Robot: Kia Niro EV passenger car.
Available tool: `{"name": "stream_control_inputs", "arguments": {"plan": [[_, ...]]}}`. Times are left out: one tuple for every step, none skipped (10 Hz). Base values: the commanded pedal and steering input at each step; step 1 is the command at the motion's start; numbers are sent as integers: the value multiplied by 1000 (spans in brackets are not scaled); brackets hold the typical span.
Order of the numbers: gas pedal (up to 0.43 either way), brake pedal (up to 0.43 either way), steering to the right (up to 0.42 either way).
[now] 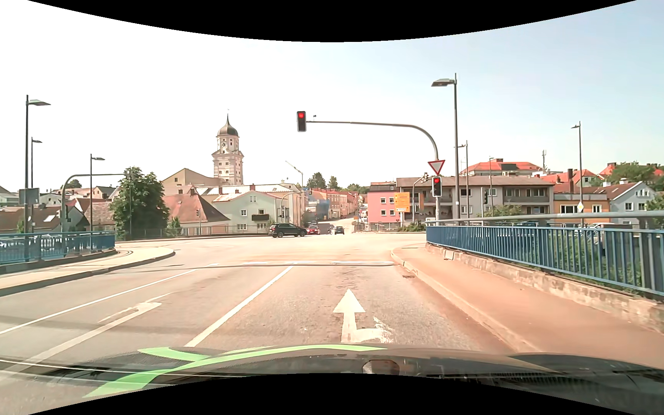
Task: Follow the waypoints while adhering to traffic rules and regulations
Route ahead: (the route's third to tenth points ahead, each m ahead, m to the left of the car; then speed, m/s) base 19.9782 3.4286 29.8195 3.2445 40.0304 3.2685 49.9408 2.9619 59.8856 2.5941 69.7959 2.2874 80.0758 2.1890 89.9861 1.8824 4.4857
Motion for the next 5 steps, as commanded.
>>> {"name": "stream_control_inputs", "arguments": {"plan": [[0,159,-5],[0,159,-6],[0,152,-7],[0,134,-8],[0,128,-8]]}}
